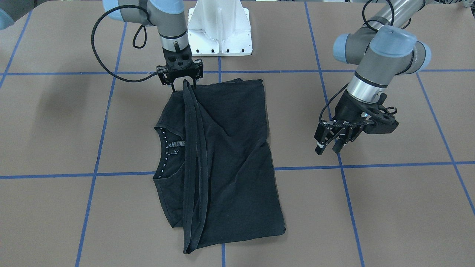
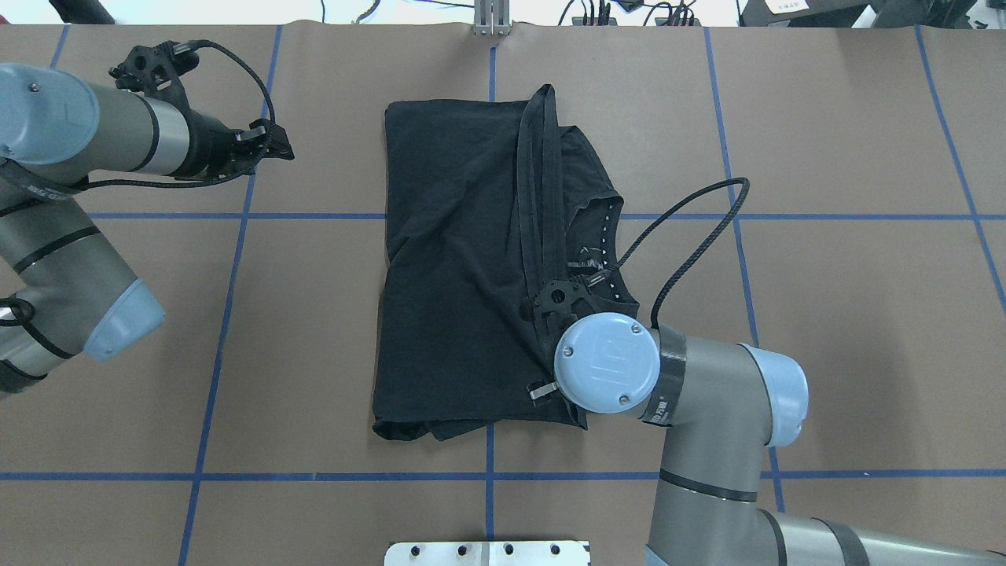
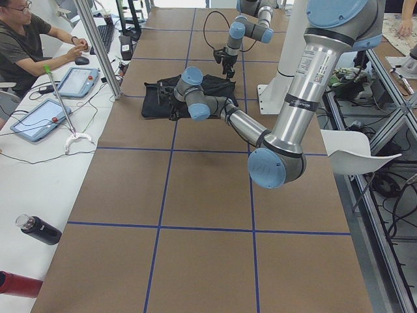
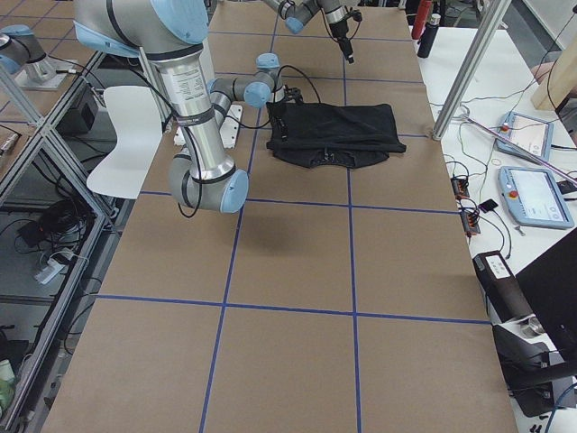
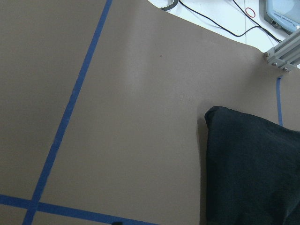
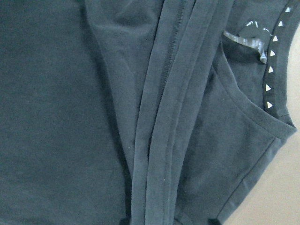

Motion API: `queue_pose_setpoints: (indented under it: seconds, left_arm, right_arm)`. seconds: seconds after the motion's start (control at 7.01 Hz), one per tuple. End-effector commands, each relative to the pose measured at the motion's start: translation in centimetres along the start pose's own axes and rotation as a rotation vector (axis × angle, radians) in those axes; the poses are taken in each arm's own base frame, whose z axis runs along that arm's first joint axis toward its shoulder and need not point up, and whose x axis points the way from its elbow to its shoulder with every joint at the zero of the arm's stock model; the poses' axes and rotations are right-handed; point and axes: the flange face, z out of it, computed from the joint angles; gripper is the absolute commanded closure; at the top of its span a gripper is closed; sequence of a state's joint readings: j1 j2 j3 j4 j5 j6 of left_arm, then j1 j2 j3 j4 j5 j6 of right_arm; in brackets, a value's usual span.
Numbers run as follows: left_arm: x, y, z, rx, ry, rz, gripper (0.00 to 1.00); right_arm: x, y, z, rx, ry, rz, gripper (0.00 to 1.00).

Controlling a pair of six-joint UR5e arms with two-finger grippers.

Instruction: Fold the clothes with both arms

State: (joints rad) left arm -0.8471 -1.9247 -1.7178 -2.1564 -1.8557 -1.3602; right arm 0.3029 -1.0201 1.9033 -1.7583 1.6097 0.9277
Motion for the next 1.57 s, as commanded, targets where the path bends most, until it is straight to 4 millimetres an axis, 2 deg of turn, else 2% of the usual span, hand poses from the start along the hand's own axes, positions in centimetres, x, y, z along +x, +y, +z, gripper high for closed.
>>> queue_pose_setpoints:
  seconds: [0.0, 0.29, 0.57, 0.86, 1.28, 1.43]
  left_arm:
    - [-0.3, 0.1, 0.0, 0.000, -0.005, -0.003, 0.32]
    - [-0.5, 0.0, 0.2, -0.001, -0.009, -0.009, 0.32]
    - [-0.4, 0.1, 0.2, -0.001, -0.008, -0.012, 0.32]
    - [-0.3, 0.1, 0.0, 0.000, -0.005, -0.012, 0.32]
    - [-0.2, 0.1, 0.0, 0.000, -0.004, -0.015, 0.32]
    - [-0.2, 0.1, 0.0, 0.000, -0.004, -0.015, 0.32]
  right_arm:
    - [-2.6, -1.0, 0.8, -0.028, 0.065, -0.073, 0.45]
    - [-3.4, -0.6, 2.3, -0.027, 0.111, -0.111, 0.45]
    - [-3.3, -0.6, 2.5, -0.028, 0.117, -0.111, 0.56]
    - [-3.6, -0.1, 3.1, -0.032, 0.129, -0.120, 0.62]
    - [-3.8, -0.1, 3.0, -0.032, 0.127, -0.122, 0.60]
    - [-3.8, 0.0, 3.1, -0.033, 0.128, -0.123, 0.63]
